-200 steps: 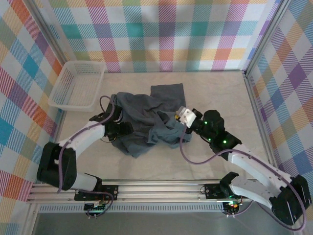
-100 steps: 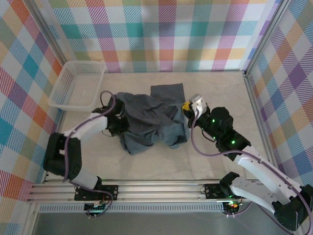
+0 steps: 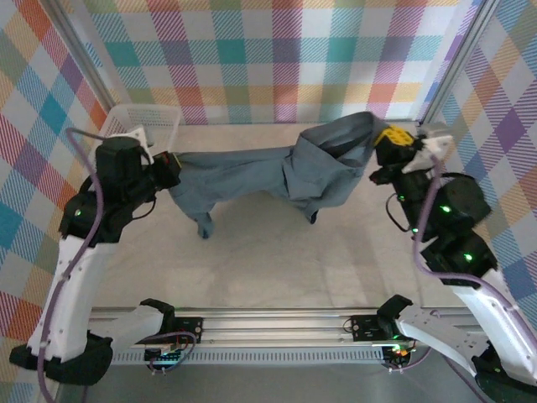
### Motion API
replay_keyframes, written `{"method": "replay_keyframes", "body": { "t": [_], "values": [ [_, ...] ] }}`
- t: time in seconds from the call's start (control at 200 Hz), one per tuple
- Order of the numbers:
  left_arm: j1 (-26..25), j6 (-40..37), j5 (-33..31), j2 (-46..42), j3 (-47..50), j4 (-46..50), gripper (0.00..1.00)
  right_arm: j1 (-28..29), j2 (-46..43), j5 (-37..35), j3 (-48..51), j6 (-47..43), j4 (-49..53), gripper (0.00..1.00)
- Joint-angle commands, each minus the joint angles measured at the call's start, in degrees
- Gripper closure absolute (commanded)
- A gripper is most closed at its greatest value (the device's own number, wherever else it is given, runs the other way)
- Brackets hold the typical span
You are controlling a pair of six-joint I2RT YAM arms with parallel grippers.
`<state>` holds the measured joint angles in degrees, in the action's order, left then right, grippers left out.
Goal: Fold the inside-out t-shirt
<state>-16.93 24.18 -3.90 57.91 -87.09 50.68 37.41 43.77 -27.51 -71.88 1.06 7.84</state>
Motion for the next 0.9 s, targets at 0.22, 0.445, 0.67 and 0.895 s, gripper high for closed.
{"method": "replay_keyframes", "body": {
  "t": [0.22, 0.445, 0.67, 0.895],
  "values": [
    [0.5, 4.6, 10.8, 8.1, 4.8, -7.6, 1.00, -4.5, 12.4, -10.9, -12.0, 4.0, 18.1, 1.00],
    [-1.1, 5.0, 13.5, 26.8, 17.6, -17.0, 0.76, -23.7, 31.6, 4.1, -4.9, 14.4, 31.5, 1.00],
    [-1.3, 0.6, 3.9, 28.3, 21.7, -13.1, 0.55, -24.0, 36.7, 6.2, 6.3, 15.3, 27.6, 1.00],
    [-2.8, 2.0, 19.8, 33.1, 25.7, -18.9, 0.68, -23.9, 34.6, 12.0, 9.1, 16.0, 25.7, 1.00]
  ]
}}
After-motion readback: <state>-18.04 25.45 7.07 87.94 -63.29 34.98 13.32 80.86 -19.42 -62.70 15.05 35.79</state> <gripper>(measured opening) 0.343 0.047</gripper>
